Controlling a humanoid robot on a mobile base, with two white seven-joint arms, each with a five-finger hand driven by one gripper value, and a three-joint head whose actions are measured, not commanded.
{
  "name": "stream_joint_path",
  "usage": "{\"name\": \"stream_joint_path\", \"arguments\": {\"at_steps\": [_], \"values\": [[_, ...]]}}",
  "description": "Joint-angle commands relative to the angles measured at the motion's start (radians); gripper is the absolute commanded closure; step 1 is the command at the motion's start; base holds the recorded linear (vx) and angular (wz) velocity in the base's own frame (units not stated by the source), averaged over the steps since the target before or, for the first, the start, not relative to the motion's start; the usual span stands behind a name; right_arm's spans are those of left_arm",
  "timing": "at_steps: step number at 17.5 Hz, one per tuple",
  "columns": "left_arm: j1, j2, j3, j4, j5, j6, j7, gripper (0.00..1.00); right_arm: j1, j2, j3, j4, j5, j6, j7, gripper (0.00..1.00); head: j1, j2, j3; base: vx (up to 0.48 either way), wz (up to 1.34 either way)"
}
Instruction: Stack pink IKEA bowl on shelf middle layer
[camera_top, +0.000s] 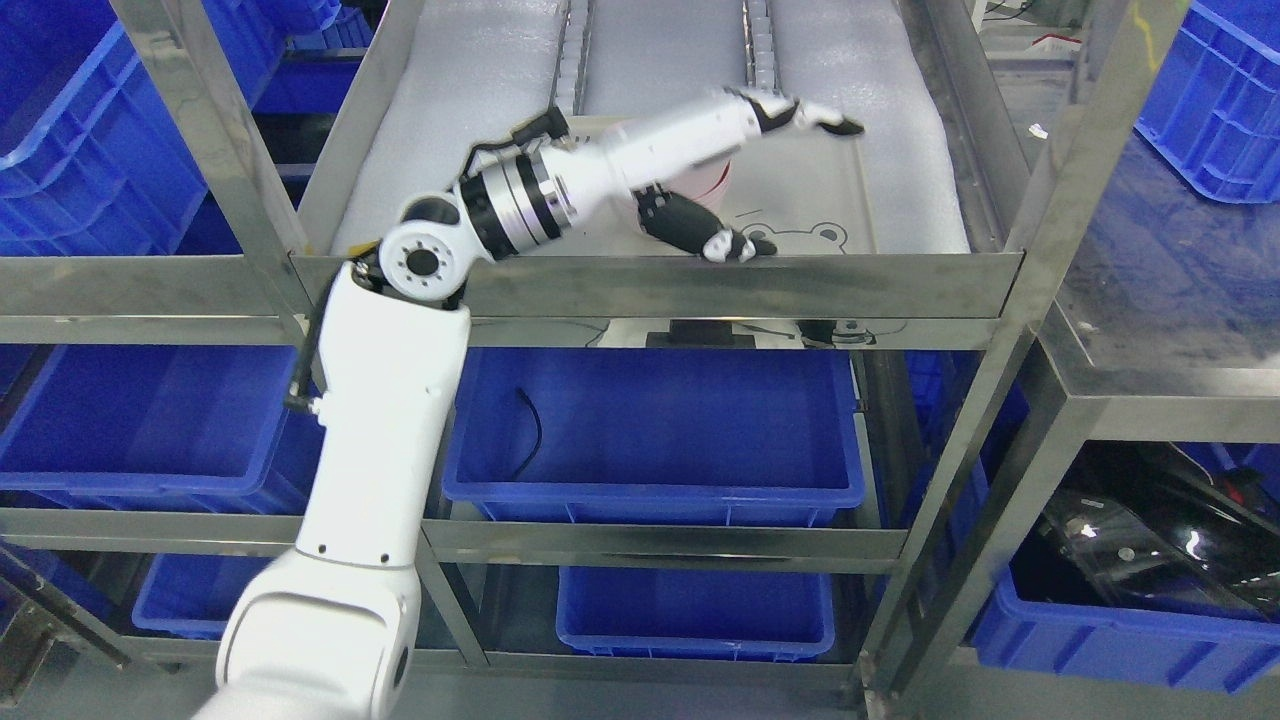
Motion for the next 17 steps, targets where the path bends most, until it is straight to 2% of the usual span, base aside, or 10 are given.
{"name": "stream_joint_path", "arguments": {"at_steps": [1,6,9,11,13,15,17], "values": [[0.304,0.002,-0.367,-0.166,0.021,-0.078,0.000,0.20,0.022,-0.017,0.000,-0.017,0.000,0.000,0.000,0.00,0.0000,0.000,0.000,0.000,0.00],[0.532,0.002,-0.311,-0.152,0.010,-0.099,0.021,0.19,0.022,-0.017,0.000,-0.017,0.000,0.000,0.000,0.00,0.0000,0.000,0.000,0.000,0.00],[0.726,0.002,-0.202,-0.118,0.010,-0.099,0.147,0.19,0.022,-0.017,0.000,-0.017,0.000,0.000,0.000,0.00,0.0000,0.000,0.000,0.000,0.00],[0.803,0.002,-0.128,-0.057,0.011,-0.089,0.319,0.12,0.022,-0.017,0.000,-0.017,0.000,0.000,0.000,0.00,0.0000,0.000,0.000,0.000,0.00],[0.829,0.002,-0.076,-0.013,0.011,-0.065,0.548,0.02,0.022,-0.017,0.000,-0.017,0.000,0.000,0.000,0.00,0.0000,0.000,0.000,0.000,0.00],[0.829,0.002,-0.019,0.003,0.025,0.022,0.743,0.00,0.022,-0.017,0.000,-0.017,0.000,0.000,0.000,0.00,0.0000,0.000,0.000,0.000,0.00],[0.821,0.002,0.024,0.003,0.112,0.149,0.791,0.00,0.022,-0.017,0.000,-0.017,0.000,0.000,0.000,0.00,0.0000,0.000,0.000,0.000,0.00]]}}
